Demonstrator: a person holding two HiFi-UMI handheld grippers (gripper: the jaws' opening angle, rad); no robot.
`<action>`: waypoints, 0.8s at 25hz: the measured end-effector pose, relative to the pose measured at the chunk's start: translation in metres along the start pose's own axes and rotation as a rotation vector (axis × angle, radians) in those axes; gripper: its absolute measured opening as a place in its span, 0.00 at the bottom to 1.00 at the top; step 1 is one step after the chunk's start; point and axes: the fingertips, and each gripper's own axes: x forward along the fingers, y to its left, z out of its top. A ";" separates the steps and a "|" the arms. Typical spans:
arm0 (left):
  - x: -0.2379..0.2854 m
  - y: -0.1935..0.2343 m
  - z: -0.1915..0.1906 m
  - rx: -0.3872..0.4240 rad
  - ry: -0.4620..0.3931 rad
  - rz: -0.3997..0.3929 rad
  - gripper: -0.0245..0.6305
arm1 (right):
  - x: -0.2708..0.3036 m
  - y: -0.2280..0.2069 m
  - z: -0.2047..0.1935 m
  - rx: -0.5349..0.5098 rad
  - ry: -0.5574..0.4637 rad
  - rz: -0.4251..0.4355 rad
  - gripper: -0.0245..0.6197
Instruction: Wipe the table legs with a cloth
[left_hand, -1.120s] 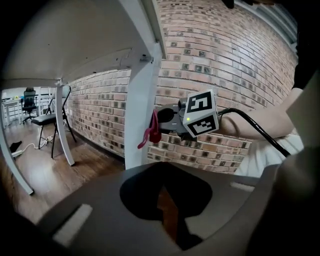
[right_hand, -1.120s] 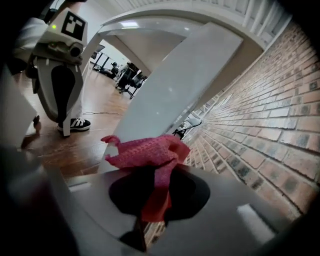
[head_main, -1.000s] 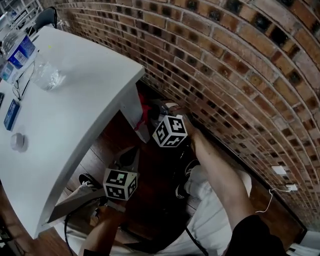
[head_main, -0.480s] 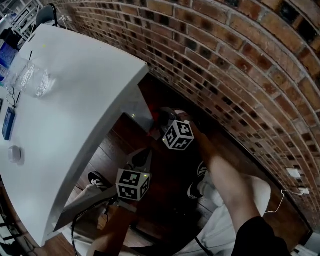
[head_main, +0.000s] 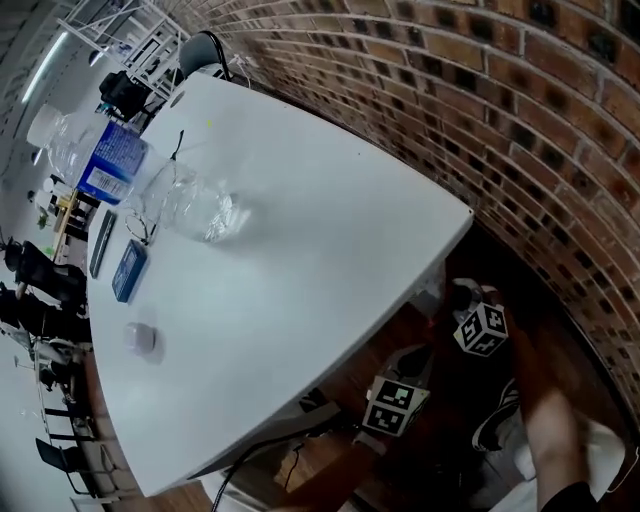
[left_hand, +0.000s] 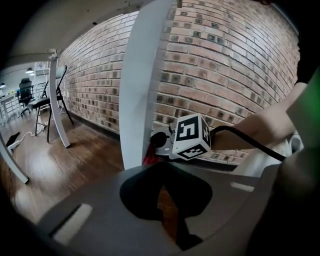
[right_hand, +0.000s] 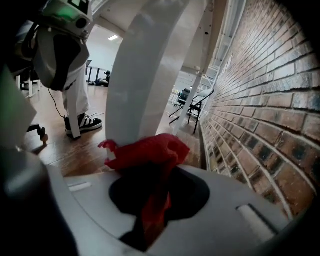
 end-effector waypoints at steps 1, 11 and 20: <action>0.003 0.001 -0.002 0.000 0.003 0.000 0.04 | 0.004 0.001 -0.004 0.007 0.003 0.004 0.11; 0.037 0.008 -0.032 -0.001 0.062 -0.001 0.04 | 0.046 0.022 -0.047 0.093 0.026 0.039 0.11; 0.061 0.005 -0.065 0.019 0.148 -0.007 0.04 | 0.078 0.044 -0.086 0.152 0.065 0.077 0.11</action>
